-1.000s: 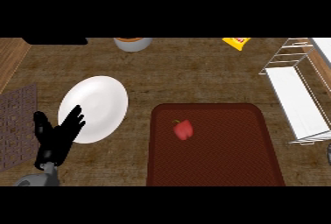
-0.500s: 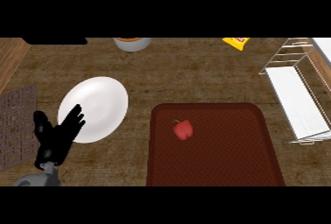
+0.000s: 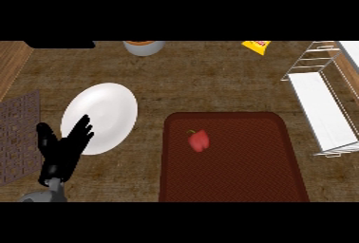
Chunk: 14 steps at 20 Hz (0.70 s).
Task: Pick the lemon from the tray and place it in the tiered shelf
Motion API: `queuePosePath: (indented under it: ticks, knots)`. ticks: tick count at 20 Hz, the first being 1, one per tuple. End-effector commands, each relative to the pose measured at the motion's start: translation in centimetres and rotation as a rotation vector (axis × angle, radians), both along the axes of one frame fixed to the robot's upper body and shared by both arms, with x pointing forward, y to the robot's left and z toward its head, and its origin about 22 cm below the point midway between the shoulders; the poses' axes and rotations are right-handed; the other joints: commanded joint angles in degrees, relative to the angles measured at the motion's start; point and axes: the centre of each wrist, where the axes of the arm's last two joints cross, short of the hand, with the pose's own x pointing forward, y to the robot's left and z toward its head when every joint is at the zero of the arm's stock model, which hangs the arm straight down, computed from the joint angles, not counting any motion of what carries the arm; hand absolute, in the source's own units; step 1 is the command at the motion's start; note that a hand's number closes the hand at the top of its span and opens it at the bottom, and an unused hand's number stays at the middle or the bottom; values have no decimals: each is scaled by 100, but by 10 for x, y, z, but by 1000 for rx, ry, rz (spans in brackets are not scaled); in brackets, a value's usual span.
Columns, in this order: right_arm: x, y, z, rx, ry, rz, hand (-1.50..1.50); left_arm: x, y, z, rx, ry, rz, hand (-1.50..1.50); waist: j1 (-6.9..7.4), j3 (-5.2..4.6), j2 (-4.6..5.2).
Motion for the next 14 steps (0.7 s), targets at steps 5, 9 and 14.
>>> queuePosePath:
  ticks: [5, 9, 14]
  knots:
    - [-6, -9, 10, 10, -25, -7, 150, 4, 17, -3, 21, 0, 3, 0, -12, -3, -1]
    - [-3, -14, 14, 28, 115, -19, 150, 5, -8, 4, 6, 11, -8, 0, -3, -2, -7]
    - [-18, -15, 22, 6, -263, -102, -150, -1, 5, -1, -1, 5, -4, 0, 27, 0, 1]
